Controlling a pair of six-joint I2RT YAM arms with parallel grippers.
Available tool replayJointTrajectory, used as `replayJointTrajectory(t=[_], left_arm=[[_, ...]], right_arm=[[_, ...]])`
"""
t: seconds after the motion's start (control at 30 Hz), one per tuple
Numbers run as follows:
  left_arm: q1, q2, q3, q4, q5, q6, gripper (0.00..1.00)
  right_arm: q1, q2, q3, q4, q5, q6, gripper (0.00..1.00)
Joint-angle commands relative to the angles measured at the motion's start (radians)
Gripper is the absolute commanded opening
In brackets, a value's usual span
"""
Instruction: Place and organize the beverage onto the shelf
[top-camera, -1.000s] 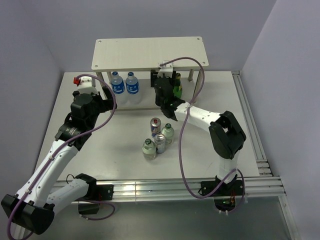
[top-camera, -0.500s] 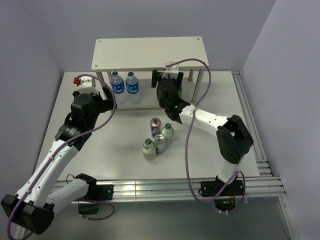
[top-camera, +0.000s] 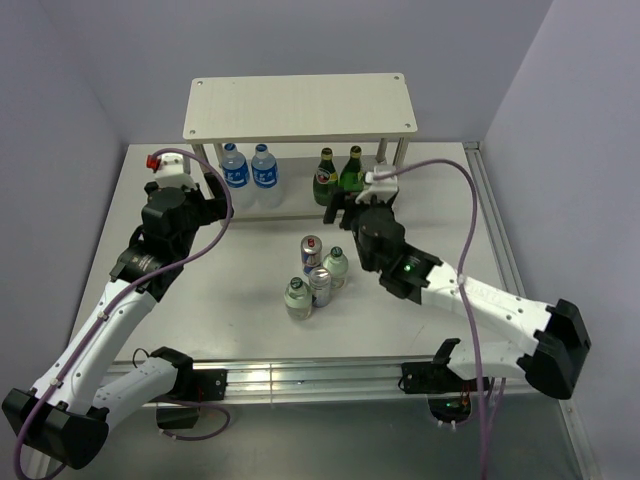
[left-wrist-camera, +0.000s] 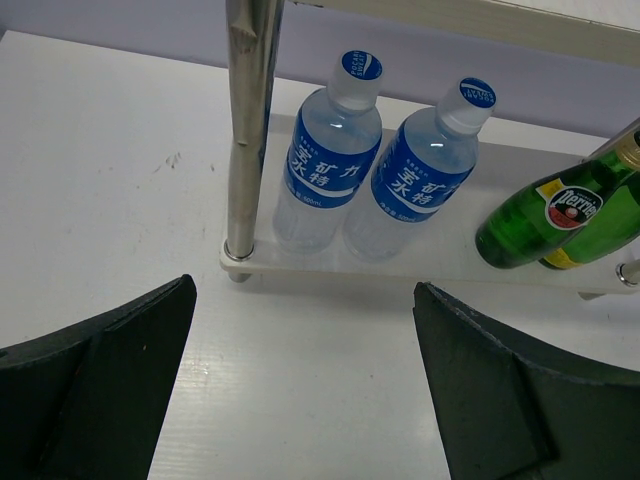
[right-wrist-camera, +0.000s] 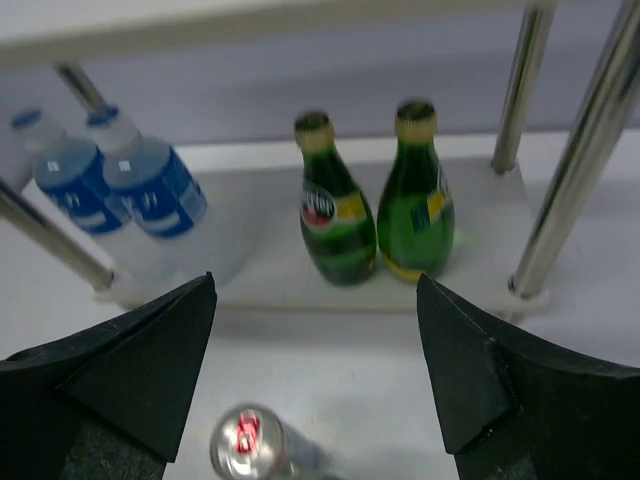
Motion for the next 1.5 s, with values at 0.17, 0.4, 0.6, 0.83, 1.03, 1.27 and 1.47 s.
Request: replayJointTrajectory(t=[0.17, 0.4, 0.6, 0.83, 1.03, 1.27, 1.47], left_arm=[[-0.017, -0.016, -0.004, 0.039, 0.016, 0.017, 0.97], [-0.036, -0.014, -0.005, 0.035, 0.003, 0.023, 0.97], [-0.042, -0.006, -0.002, 0.032, 0.001, 0.026, 0.97], [-0.043, -0.009, -0.002, 0.032, -0.002, 0.028, 0.97], [-0.043, -0.011, -0.002, 0.032, 0.001, 0.028, 0.97], [-0.043, -0.011, -0.004, 0.032, 0.004, 0.028, 0.97], [-0.045, -0.011, -0.002, 0.032, 0.004, 0.028, 0.97]], right_arm=[[0.036, -0.172, -0.24, -0.202, -0.119, 0.273, 0.86], [0.077, -0.095, -0.266, -0.175, -0.127, 0.324, 0.84], [0.082, -0.031, -0.256, -0.158, -0.122, 0.339, 0.82], [0.082, 0.015, -0.256, -0.127, -0.107, 0.341, 0.77], [0.082, 0.068, -0.242, -0.115, -0.072, 0.337, 0.7], [0.083, 0.103, -0.237, -0.09, -0.056, 0.33, 0.39], [0.082, 0.106, -0.211, -0.101, -0.053, 0.305, 0.12]])
